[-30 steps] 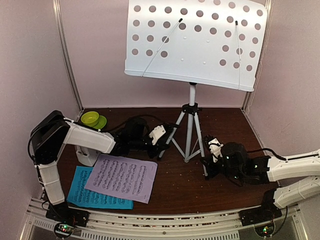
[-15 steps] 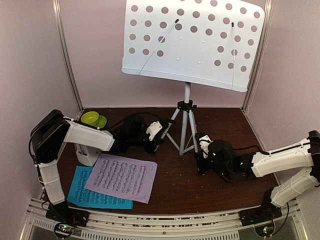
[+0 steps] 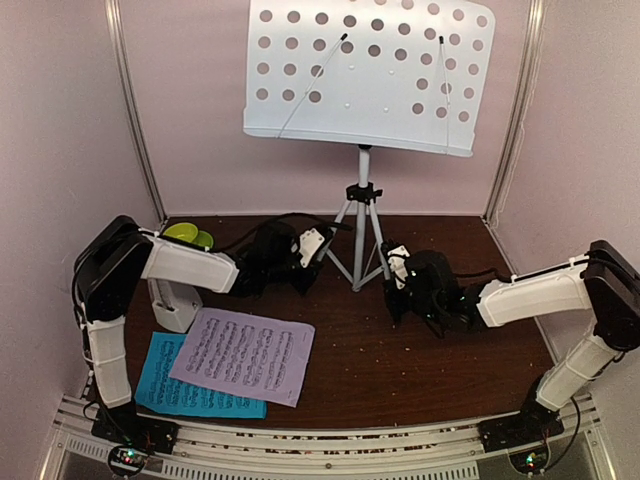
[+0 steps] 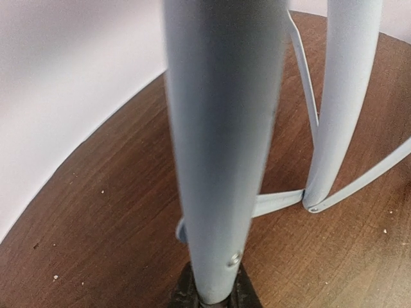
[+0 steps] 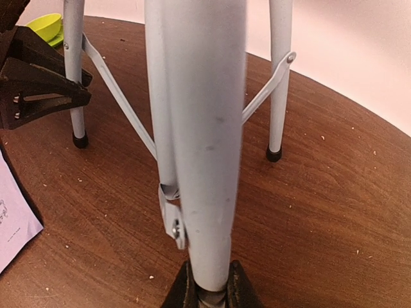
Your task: Set up the instrument practice props
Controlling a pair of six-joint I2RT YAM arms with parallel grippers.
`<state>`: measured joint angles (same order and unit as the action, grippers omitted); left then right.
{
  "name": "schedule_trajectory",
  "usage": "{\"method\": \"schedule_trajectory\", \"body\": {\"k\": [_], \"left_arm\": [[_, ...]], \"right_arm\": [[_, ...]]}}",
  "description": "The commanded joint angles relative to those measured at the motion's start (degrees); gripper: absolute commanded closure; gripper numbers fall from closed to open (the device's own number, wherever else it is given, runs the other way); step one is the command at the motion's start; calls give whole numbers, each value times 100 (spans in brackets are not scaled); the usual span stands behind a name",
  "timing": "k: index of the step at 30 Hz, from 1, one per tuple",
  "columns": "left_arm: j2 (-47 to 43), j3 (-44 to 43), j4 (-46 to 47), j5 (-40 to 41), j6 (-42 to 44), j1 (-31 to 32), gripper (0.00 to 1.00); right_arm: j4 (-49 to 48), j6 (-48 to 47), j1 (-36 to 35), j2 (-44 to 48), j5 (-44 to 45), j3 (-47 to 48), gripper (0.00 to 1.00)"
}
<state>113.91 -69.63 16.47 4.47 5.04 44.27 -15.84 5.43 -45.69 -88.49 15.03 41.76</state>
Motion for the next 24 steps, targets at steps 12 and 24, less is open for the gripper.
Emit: {"method": "schedule_trajectory", "body": {"k": [12,24], "left_arm": [[-889,1022,61,1045,-92,-766,100],[-904,1194,77,584,-161,-958,100]], "right_arm": [[844,920,192,1602,740,-1193,100],[964,1382,192,1692,865,-1638,100]]}}
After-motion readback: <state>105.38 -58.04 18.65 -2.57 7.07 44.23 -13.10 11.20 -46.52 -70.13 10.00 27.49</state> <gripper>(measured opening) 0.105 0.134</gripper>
